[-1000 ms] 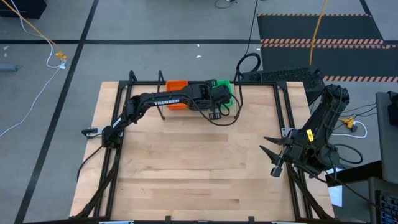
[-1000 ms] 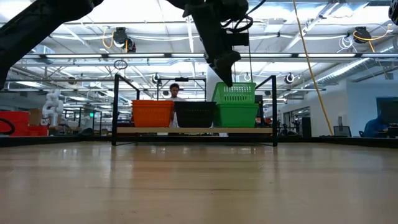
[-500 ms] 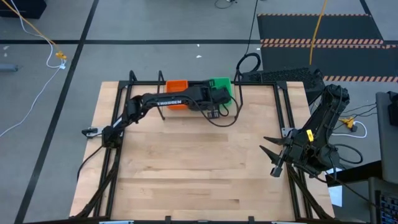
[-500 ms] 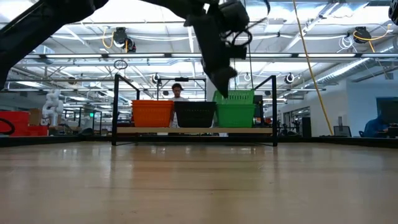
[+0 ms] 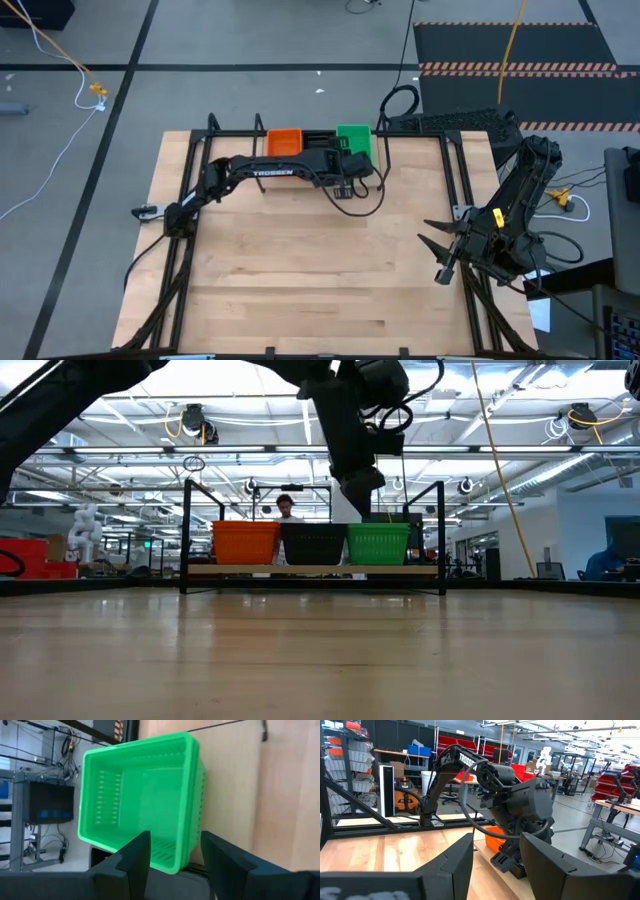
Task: Stack baskets on shelf by color
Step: Return to Home Position
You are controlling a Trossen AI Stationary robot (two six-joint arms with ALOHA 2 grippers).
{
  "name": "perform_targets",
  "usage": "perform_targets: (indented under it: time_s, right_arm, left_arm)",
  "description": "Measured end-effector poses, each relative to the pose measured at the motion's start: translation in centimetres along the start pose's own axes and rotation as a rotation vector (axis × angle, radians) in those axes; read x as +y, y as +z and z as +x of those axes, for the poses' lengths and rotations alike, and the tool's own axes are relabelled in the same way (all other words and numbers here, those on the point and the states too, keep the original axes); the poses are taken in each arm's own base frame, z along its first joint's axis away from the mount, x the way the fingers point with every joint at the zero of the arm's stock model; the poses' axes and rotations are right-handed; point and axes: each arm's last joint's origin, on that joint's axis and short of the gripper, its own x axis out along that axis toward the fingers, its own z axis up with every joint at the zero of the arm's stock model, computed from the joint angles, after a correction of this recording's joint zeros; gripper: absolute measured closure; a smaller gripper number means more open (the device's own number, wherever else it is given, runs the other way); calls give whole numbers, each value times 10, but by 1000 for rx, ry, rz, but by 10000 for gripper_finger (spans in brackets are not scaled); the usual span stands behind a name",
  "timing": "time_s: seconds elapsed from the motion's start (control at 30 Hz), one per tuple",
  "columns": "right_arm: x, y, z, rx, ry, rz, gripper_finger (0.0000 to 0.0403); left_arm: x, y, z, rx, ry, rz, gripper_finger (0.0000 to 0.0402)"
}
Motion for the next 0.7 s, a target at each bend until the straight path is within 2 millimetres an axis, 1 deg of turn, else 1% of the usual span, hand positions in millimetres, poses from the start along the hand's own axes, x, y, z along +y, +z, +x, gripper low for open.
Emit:
perform_targets:
  time_s: [0.1, 0.2, 0.3, 0.43, 0.5, 0.53, 0.57, 0.63, 0.7]
  right_arm:
    - [0, 0, 0, 0, 0, 1, 248]
    - [0, 0, 0, 0, 0, -4, 248]
    - [0, 0, 0, 0, 0, -9, 248]
    - [0, 0, 1, 0, -4, -18, 248]
    - [0, -2, 9, -10, -13, -62, 248]
    - [0, -5, 16, -25, -4, -81, 248]
    - [-1, -11, 25, -42, 13, -105, 248]
    - [-2, -24, 45, -85, 82, -129, 248]
    - [-7, -39, 66, -109, 152, -113, 248]
  left_arm:
    - [-4, 1, -9, 2, 15, 16, 226]
    - [0, 2, -29, -27, 12, 6, 226]
    - [16, 4, -65, -136, -76, -69, 227]
    - [50, -2, -122, -330, -159, -177, 227]
    - [56, -11, -137, -409, -184, -212, 227]
    - [55, -18, -141, -450, -198, -231, 227]
    - [50, -25, -140, -483, -211, -250, 227]
    - [35, -40, -133, -565, -249, -297, 227]
    - [15, -61, -124, -643, -282, -338, 227]
